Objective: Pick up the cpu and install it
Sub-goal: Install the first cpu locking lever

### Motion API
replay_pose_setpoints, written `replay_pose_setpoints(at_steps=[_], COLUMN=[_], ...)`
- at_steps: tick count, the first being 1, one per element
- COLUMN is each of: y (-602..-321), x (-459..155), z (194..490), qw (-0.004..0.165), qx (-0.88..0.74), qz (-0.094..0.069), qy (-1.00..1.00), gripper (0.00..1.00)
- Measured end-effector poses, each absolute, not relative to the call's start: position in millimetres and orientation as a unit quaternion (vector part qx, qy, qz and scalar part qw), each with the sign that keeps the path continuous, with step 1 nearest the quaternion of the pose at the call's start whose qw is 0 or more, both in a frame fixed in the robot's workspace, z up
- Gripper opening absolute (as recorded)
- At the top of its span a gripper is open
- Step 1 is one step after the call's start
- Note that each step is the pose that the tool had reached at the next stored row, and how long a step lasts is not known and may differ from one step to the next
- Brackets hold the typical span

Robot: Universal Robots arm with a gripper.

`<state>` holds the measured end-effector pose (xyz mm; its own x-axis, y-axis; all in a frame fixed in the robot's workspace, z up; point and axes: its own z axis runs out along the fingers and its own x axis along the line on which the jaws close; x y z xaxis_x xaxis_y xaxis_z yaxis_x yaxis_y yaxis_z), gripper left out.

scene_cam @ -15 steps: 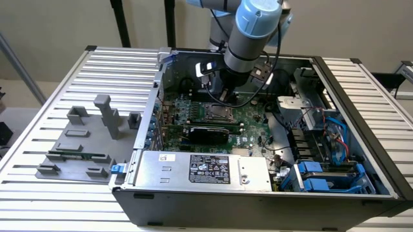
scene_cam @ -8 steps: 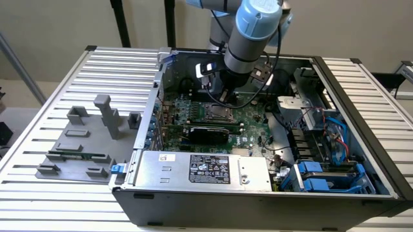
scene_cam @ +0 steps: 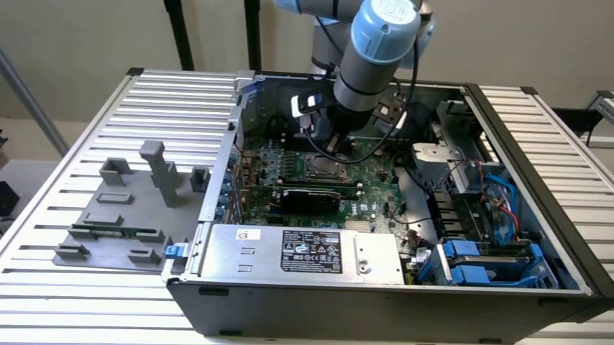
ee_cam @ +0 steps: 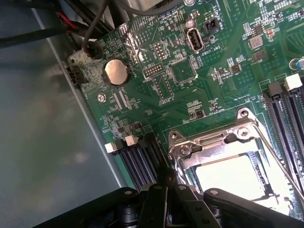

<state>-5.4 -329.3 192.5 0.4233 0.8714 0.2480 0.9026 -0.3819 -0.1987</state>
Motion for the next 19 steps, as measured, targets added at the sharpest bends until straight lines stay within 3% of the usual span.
replay_pose_setpoints(at_steps=[12,19], y=[-333.1,-333.0], x=[-5.5,-5.5], z=[193.9,213.7], qw=[0.155,0.156], qx=[-0.829,-0.829], qz=[-0.052,-0.053], qy=[-0.534,-0.534], gripper=[0.11,0.11])
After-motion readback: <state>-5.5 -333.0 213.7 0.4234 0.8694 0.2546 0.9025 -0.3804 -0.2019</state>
